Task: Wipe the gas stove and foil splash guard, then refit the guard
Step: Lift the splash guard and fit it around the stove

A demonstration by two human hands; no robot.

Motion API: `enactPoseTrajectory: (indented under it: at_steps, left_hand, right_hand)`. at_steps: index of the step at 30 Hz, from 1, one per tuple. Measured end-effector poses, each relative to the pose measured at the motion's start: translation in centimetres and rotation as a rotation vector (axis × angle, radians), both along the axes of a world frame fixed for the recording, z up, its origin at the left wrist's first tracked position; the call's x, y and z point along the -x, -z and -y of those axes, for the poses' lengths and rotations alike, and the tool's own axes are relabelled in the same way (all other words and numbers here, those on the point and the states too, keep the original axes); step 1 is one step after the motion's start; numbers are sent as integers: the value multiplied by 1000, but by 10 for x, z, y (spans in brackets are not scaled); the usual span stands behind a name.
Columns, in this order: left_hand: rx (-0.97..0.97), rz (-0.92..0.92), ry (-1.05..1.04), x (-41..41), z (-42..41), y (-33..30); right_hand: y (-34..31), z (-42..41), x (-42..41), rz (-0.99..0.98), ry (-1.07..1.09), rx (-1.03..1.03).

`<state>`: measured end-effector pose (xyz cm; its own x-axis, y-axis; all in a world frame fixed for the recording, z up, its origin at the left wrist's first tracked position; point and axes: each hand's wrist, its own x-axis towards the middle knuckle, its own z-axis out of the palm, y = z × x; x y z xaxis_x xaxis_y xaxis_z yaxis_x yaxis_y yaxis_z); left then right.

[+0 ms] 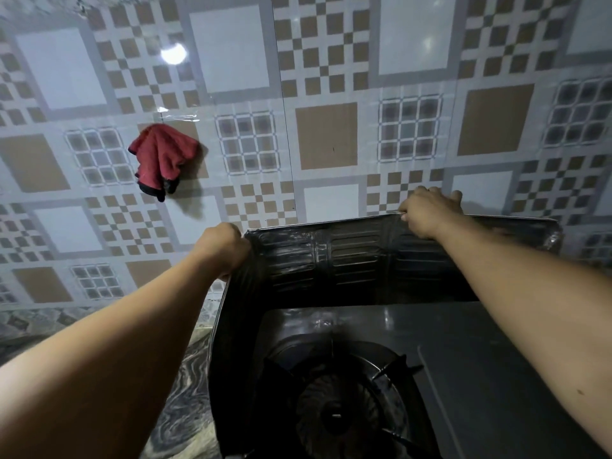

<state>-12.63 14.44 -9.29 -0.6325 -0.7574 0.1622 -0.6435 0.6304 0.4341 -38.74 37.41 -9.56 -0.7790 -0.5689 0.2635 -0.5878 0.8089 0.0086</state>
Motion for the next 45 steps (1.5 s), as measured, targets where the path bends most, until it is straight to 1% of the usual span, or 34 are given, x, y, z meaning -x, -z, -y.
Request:
enactPoseTrajectory:
  at_steps: [2,3,8,11,14,18,22,23,25,28,30,34,38,45]
  left_hand:
    - [0,-32,-20,3,0,2]
    - [-11,-49,-28,5,0,3]
    - [-68,-123,-54,12,4,4]
    - [-101,-192,-78,15,5,8]
    - [-253,-271,-58,12,6,8]
    - [-286,-235,-37,4,6,3]
    - [-407,-259,-24,0,8,2]
    - [-411,-246,-30,-2,9,2]
    - [-363,-202,-40,-6,12,2]
    - [-185,-75,-48,-9,13,-1]
    - [-107,-16,-45,-5,13,-1]
    - [-5,5,-60,10,7,3]
    - [13,-21,-104,25,4,6]
    - [-58,-69,-121,38,8,9]
  right_hand:
    - [9,2,-1,-132,-13,27]
    - [12,4,-1,-168,-17,53]
    - [16,13,-1,-234,-1,125]
    - [18,14,2,-218,-55,158]
    - [23,15,-1,-175,-78,163]
    - [35,25,-12,-154,-124,167]
    - [48,38,-28,-74,-221,135]
    - [51,42,-32,-45,-248,115]
    - [55,49,-41,12,-296,82]
    - [60,59,-49,67,-326,34]
    - [62,64,-52,95,-321,2]
    - [64,71,-54,135,-309,-15]
    - [63,77,-54,170,-274,-14]
    - [56,85,-51,216,-222,-38]
